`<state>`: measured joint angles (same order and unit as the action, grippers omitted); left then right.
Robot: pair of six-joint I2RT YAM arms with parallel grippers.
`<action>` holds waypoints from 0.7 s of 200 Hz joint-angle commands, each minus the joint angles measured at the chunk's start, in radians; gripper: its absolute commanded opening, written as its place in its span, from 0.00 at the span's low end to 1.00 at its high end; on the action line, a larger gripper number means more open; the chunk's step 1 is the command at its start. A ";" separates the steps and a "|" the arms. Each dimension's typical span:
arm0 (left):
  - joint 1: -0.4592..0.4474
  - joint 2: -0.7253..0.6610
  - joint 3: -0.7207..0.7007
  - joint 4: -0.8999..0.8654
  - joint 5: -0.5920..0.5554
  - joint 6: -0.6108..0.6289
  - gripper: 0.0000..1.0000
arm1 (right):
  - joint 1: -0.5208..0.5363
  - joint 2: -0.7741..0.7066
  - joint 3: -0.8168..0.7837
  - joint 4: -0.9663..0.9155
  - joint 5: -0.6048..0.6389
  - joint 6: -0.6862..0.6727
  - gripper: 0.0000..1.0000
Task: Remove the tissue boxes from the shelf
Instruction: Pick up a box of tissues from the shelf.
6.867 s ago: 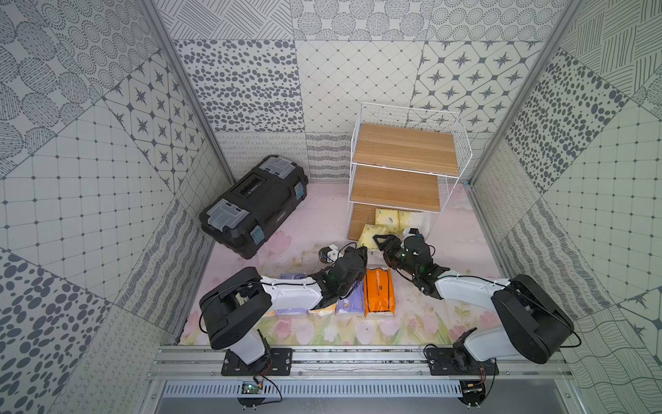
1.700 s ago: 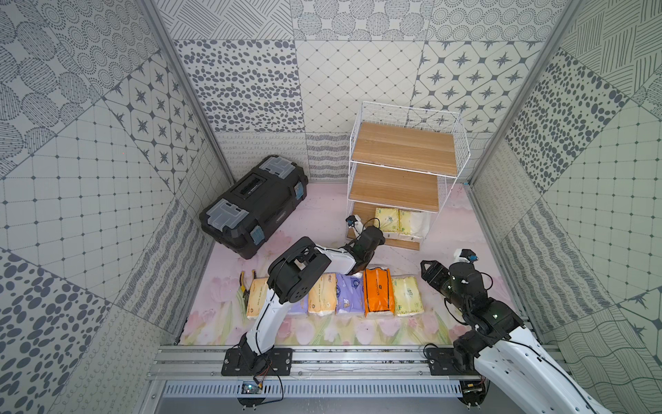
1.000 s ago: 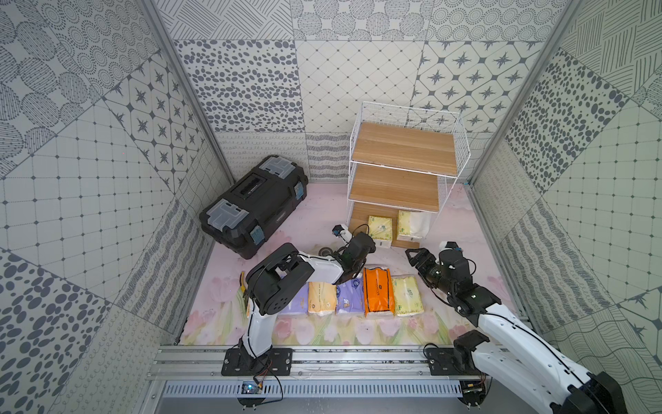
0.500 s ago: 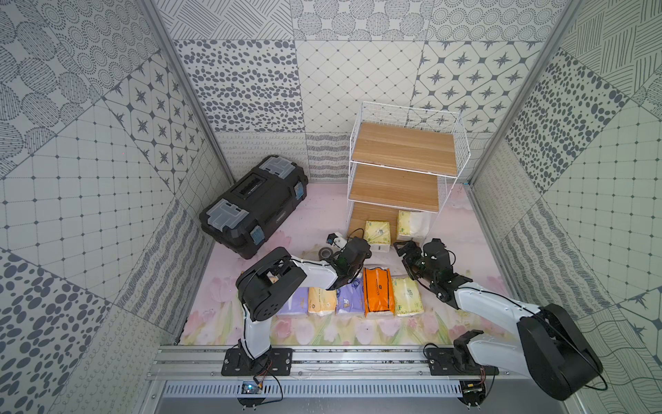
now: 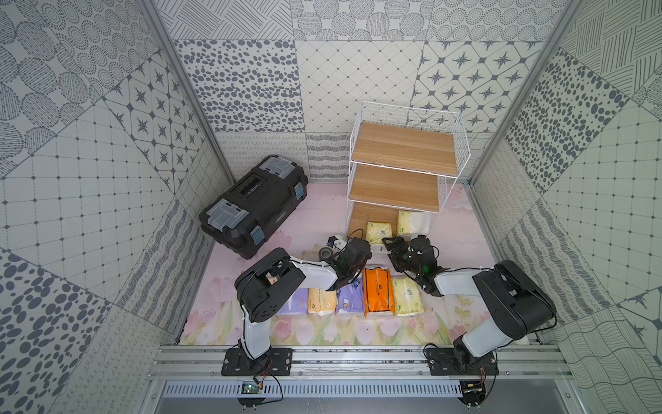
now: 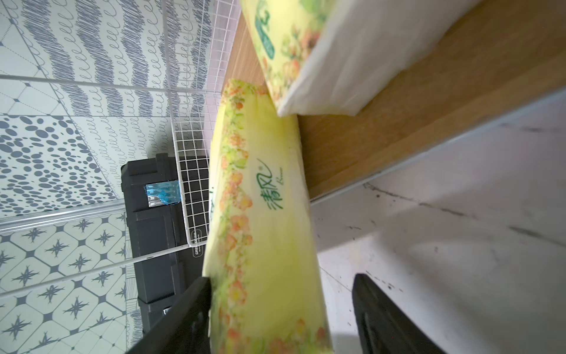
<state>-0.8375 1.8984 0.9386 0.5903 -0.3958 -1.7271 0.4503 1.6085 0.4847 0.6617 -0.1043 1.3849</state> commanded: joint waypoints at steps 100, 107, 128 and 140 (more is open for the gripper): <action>-0.015 -0.074 -0.056 0.006 0.014 -0.006 0.44 | 0.006 -0.045 0.003 0.096 0.014 -0.021 0.30; -0.015 -0.086 -0.067 0.016 0.014 0.006 0.49 | 0.005 -0.060 -0.004 0.088 0.009 -0.028 0.29; -0.015 -0.140 -0.103 0.017 0.017 0.061 0.59 | 0.002 -0.114 -0.022 0.052 -0.009 -0.045 0.27; -0.015 -0.179 -0.124 0.012 0.021 0.101 0.63 | 0.001 -0.153 -0.036 0.026 -0.026 -0.057 0.26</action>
<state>-0.8494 1.8008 0.8616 0.5762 -0.3885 -1.7416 0.4522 1.5322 0.4736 0.6861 -0.1059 1.3716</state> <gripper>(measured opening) 0.593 0.387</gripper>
